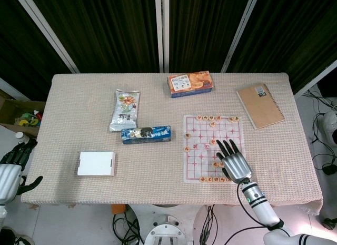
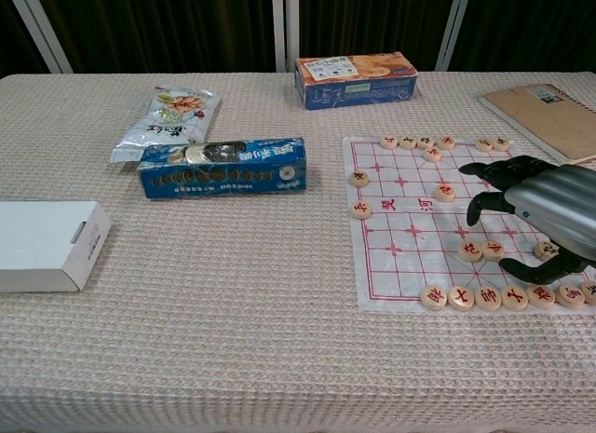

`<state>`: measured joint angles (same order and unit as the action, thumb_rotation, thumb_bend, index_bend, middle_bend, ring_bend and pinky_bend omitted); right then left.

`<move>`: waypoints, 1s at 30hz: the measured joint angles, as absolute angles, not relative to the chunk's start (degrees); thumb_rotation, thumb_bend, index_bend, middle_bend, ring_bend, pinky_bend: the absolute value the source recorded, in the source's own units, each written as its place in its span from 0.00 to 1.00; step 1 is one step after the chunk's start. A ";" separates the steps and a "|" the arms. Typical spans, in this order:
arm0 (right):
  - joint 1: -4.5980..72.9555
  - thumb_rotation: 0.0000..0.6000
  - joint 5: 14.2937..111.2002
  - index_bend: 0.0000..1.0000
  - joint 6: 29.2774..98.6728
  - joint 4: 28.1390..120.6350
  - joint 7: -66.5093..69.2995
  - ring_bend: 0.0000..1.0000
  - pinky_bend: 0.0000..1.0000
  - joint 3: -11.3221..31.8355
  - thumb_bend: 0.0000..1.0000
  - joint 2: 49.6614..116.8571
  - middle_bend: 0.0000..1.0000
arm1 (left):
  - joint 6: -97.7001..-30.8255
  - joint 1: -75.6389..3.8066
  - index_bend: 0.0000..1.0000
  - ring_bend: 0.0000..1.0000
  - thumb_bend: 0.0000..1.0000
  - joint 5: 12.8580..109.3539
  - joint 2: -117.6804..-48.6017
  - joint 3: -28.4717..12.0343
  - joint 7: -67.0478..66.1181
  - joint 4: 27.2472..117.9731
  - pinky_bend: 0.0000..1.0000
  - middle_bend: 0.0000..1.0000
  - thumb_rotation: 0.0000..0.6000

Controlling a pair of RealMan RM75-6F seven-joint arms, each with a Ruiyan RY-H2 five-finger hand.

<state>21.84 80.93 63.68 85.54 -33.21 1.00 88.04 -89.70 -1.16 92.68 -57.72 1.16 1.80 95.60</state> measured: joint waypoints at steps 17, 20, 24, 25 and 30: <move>22.20 1.00 81.08 0.44 64.31 83.71 -32.33 0.00 0.00 0.45 0.32 89.31 0.00 | -89.55 -1.23 0.08 0.09 0.21 92.56 -57.63 1.13 2.06 95.54 0.22 0.13 1.00; 22.22 1.00 81.11 0.45 64.46 83.71 -32.28 0.00 0.00 0.44 0.33 89.31 0.00 | -89.70 -1.16 0.08 0.09 0.21 92.49 -57.60 1.09 2.12 95.54 0.22 0.13 1.00; 22.21 1.00 81.42 0.46 64.95 83.64 -31.89 0.00 0.00 0.42 0.33 89.33 0.00 | -89.75 -1.11 0.08 0.09 0.21 92.27 -57.54 1.01 2.33 95.50 0.22 0.13 1.00; 22.21 1.00 81.43 0.47 65.01 83.58 -31.88 0.00 0.00 0.42 0.33 89.36 0.00 | -89.73 -1.12 0.08 0.09 0.21 92.31 -57.54 1.02 2.33 95.49 0.22 0.13 1.00; 22.25 1.00 81.36 0.51 65.17 83.48 -31.76 0.00 0.00 0.46 0.33 89.52 0.00 | -89.40 -1.27 0.08 0.09 0.21 92.40 -57.57 1.10 2.22 95.51 0.22 0.13 1.00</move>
